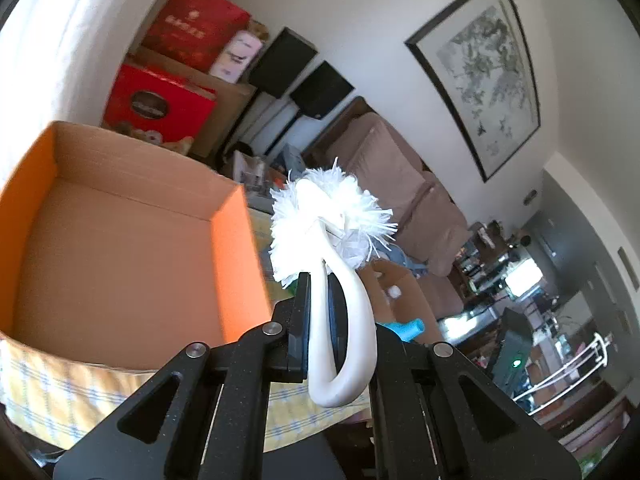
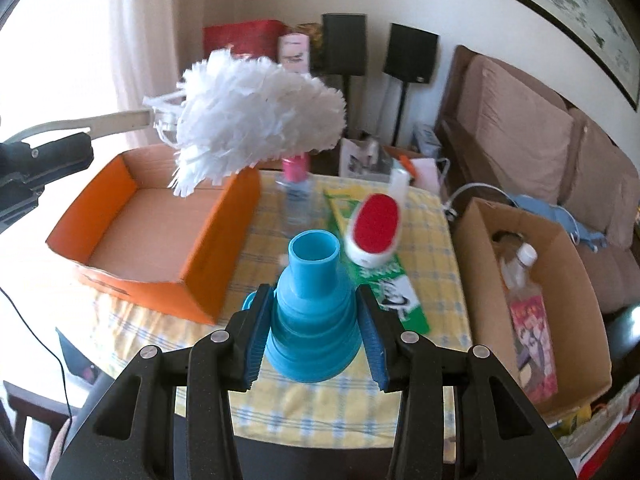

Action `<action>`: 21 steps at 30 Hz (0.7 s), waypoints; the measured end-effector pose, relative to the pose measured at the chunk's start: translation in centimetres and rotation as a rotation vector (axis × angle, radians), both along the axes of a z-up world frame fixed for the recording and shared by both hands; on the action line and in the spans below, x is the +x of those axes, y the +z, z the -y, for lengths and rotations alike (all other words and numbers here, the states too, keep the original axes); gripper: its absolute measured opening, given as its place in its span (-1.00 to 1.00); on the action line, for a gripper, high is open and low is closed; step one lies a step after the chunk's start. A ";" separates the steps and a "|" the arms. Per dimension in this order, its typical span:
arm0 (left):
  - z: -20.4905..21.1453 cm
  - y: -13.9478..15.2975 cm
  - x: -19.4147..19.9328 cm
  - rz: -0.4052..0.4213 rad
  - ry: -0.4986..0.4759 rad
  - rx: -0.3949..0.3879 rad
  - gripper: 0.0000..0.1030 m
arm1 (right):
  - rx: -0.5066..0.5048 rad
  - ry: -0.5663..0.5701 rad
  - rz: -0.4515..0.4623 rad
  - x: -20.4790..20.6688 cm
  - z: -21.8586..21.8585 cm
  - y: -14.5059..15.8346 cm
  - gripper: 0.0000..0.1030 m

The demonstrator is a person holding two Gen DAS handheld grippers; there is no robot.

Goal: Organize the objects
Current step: 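Lift the white duster with the left tool and carry it over the orange tray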

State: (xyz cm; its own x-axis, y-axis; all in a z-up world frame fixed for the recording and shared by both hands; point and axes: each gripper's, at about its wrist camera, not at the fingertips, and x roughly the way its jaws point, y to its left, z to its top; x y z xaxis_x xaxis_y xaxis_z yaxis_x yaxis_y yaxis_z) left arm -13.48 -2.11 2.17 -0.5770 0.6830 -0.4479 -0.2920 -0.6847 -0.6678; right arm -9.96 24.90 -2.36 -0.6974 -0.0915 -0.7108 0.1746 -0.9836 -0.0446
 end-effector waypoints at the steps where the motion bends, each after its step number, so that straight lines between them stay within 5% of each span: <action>1: 0.7 -0.2 0.0 0.004 0.010 -0.003 -0.87 | -0.002 0.013 0.000 -0.2 0.6 0.1 -0.17; 21: 9.3 -2.9 0.0 0.064 0.101 -0.060 -0.87 | -0.030 0.192 0.067 -4.0 9.6 -1.2 -0.17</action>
